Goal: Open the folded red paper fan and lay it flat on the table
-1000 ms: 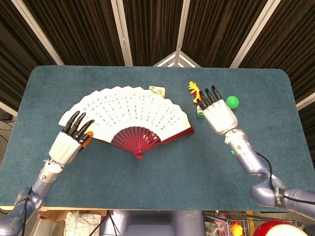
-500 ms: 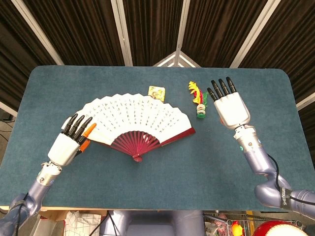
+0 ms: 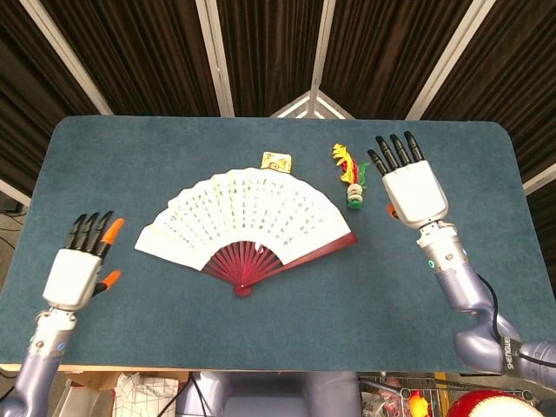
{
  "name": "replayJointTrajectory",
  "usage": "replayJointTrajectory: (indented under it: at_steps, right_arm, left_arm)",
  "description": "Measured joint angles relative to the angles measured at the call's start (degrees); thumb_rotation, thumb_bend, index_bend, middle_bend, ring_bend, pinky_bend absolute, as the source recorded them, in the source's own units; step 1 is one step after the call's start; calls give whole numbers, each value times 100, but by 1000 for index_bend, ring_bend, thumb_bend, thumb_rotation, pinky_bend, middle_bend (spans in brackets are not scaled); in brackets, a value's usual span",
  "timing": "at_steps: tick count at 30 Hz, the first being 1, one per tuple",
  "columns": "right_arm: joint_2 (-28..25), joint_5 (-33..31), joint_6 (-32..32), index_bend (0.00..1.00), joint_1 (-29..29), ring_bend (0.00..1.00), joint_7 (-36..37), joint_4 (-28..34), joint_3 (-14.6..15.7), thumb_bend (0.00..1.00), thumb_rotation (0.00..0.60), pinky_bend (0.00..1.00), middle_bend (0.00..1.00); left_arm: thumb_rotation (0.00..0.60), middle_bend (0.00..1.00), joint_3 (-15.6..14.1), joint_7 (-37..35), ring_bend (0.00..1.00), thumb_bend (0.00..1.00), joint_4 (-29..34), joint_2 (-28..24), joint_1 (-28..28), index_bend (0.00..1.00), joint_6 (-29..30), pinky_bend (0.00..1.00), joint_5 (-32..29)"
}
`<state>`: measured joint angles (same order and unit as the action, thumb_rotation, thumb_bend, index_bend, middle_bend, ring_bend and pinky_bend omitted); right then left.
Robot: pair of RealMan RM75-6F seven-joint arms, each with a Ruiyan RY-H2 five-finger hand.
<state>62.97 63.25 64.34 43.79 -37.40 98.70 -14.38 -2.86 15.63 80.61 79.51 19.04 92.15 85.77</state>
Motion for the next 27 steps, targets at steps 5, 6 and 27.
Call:
replayJointTrajectory:
  at_steps: [5, 6, 27]
  right_arm:
    - [-68, 32, 208, 148, -201, 95, 538, 434, -59, 77, 600, 89, 89]
    - [-93, 48, 286, 148, -289, 97, 715, 578, -63, 77, 600, 89, 89]
    - [704, 2269, 2957, 186, -3097, 98, 3042, -682, 1664, 77, 600, 89, 84]
  left_arm:
    - [600, 0, 16, 735, 0, 122, 1103, -910, -683, 0, 95, 0, -632]
    - [600, 0, 27, 726, 0, 122, 1138, -963, -742, 0, 112, 0, -681]
    - [600, 0, 0, -722, 0, 164, 1131, -1804, -1583, 60, 648, 0, -5]
